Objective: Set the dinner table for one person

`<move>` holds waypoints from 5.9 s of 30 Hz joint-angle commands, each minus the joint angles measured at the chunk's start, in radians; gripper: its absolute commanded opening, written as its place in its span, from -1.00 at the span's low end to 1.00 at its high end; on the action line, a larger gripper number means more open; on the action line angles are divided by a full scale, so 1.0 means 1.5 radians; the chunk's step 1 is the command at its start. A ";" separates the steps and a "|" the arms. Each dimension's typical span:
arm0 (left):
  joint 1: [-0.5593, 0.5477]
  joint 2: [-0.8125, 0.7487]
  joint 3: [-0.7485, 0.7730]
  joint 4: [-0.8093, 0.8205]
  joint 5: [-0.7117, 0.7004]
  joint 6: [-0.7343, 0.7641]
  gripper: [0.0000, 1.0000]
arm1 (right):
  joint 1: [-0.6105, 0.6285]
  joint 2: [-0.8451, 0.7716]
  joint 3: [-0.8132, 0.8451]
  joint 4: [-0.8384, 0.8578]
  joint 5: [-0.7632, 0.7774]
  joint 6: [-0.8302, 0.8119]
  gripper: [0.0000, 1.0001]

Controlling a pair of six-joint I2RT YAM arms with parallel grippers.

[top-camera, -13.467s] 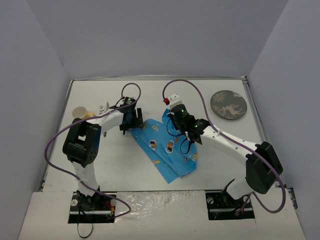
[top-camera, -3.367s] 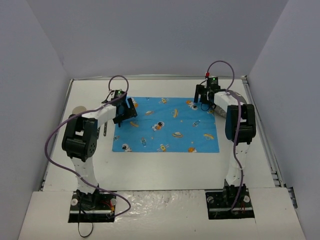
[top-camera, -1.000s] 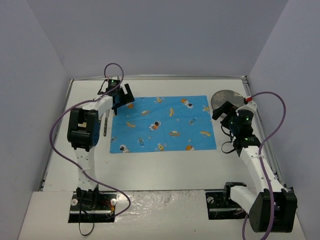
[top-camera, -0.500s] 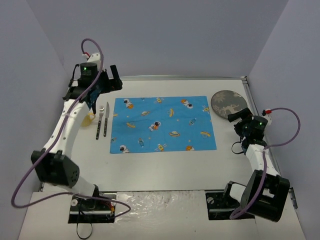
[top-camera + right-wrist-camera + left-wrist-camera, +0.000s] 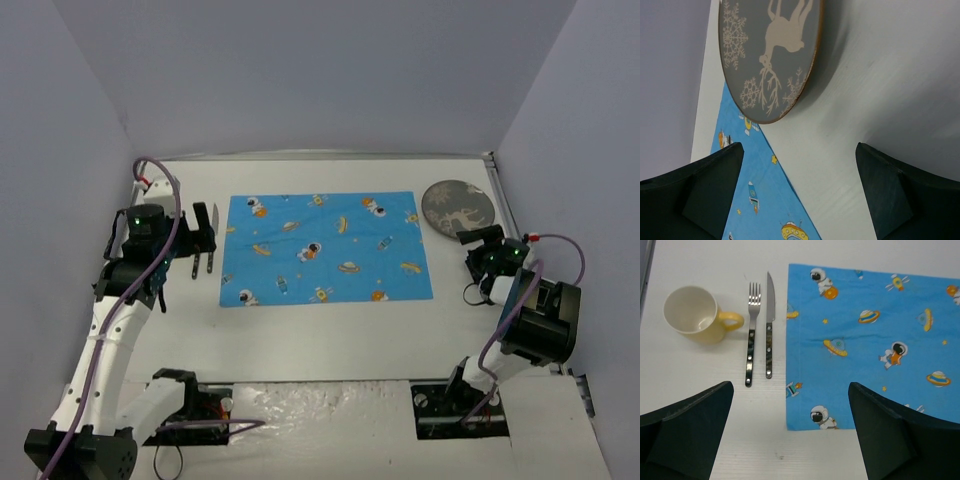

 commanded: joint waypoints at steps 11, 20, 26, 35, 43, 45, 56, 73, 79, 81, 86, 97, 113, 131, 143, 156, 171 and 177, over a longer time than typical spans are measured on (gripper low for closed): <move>0.023 -0.042 -0.027 0.027 -0.114 -0.013 0.94 | -0.006 0.223 0.071 0.272 -0.010 0.166 0.63; 0.036 -0.043 -0.027 0.030 -0.108 -0.023 0.94 | -0.001 0.257 0.114 0.211 0.020 0.167 0.44; 0.039 -0.044 -0.029 0.030 -0.108 -0.024 0.94 | 0.000 0.278 0.124 0.210 0.026 0.177 0.16; 0.044 -0.044 -0.030 0.030 -0.106 -0.024 0.94 | 0.002 0.322 0.133 0.250 0.016 0.213 -0.35; 0.046 -0.044 -0.031 0.032 -0.099 -0.026 0.94 | 0.002 0.310 0.121 0.340 -0.010 0.264 -1.00; 0.048 -0.044 -0.032 0.033 -0.097 -0.026 0.94 | 0.002 0.299 0.120 0.355 -0.018 0.275 -1.00; 0.052 -0.046 -0.034 0.037 -0.086 -0.032 0.94 | 0.028 0.152 0.119 0.475 -0.077 0.337 -1.00; 0.063 -0.051 -0.037 0.040 -0.080 -0.034 0.94 | 0.360 0.054 0.230 0.226 -0.175 0.178 -1.00; 0.062 -0.051 -0.040 0.040 -0.081 -0.034 0.94 | 0.425 0.097 0.228 0.241 -0.178 0.176 -1.00; 0.063 -0.052 -0.042 0.041 -0.082 -0.034 0.94 | 0.436 0.112 0.226 0.246 -0.181 0.175 -1.00; 0.063 -0.050 -0.043 0.040 -0.081 -0.034 0.94 | 0.455 0.147 0.218 0.253 -0.189 0.173 -1.00; 0.064 -0.049 -0.044 0.040 -0.080 -0.034 0.94 | 0.455 0.199 0.173 0.303 -0.202 0.173 -1.00; 0.067 -0.043 -0.044 0.040 -0.079 -0.034 0.94 | 0.455 0.272 0.123 0.339 -0.199 0.156 -0.80; 0.071 -0.028 -0.044 0.039 -0.078 -0.036 0.94 | 0.430 0.137 0.164 -0.091 -0.075 -0.100 0.74; 0.072 0.018 -0.038 0.035 -0.126 -0.043 0.94 | 0.430 -0.061 0.192 -0.325 0.076 -0.257 0.83; 0.229 0.248 0.165 -0.010 -0.048 -0.033 0.94 | 0.447 -0.343 0.128 -0.358 0.001 -0.319 0.98; 0.310 0.509 0.300 0.009 0.076 0.025 0.67 | 0.473 -0.417 0.075 -0.381 -0.048 -0.344 1.00; 0.312 0.557 0.297 0.035 0.064 0.024 0.43 | 0.479 -0.418 0.079 -0.384 -0.054 -0.346 1.00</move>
